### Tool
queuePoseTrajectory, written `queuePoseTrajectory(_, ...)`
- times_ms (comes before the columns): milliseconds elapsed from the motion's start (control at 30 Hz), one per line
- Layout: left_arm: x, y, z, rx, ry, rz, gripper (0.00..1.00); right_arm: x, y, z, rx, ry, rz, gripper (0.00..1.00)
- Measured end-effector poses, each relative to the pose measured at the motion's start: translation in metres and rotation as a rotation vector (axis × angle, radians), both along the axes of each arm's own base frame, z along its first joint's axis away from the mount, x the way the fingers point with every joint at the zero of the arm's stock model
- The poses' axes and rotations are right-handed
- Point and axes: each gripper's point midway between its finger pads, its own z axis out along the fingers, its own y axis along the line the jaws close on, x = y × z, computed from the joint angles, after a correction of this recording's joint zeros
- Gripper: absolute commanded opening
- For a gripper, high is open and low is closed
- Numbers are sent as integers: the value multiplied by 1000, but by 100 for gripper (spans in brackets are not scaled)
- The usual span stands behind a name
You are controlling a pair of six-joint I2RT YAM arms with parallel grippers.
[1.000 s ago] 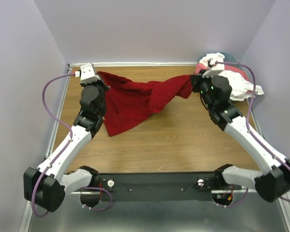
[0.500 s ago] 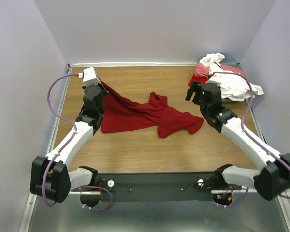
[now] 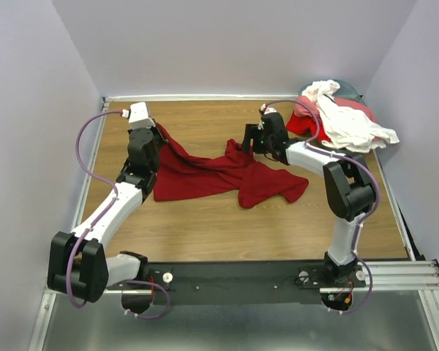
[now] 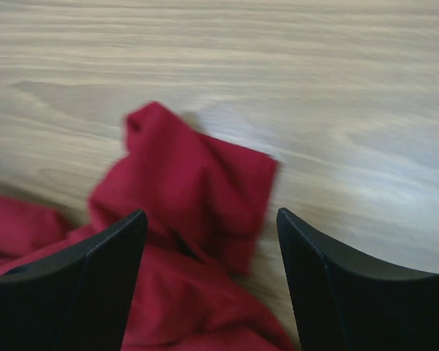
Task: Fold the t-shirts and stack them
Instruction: Flatten the tshirt out
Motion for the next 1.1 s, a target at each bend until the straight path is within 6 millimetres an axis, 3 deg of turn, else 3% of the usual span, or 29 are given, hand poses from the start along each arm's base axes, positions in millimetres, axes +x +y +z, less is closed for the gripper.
queuePoseTrajectory(267,2,-2,-5,1,11,-9,0,10,42,9,131,-24,158,78)
queuePoseTrajectory(567,7,-5,-17,7,38,-20,0,26,58,2,153,-42,207,60)
queuePoseTrajectory(667,7,-6,-18,7,41,-20,0,24,58,-9,149,-22,211,52)
queuePoseTrajectory(733,7,-6,-18,7,41,-20,0,24,59,-13,147,-12,215,38)
queuePoseTrajectory(767,7,-6,-18,7,41,-20,0,25,60,-15,147,-9,221,20)
queuePoseTrajectory(833,7,-5,-18,8,41,-19,0,27,62,-16,149,-8,226,4)
queuePoseTrajectory(1000,8,0,-17,11,44,-6,0,28,60,-13,131,-15,226,1)
queuePoseTrajectory(1100,10,12,-9,14,40,23,0,29,48,12,103,-51,199,1)
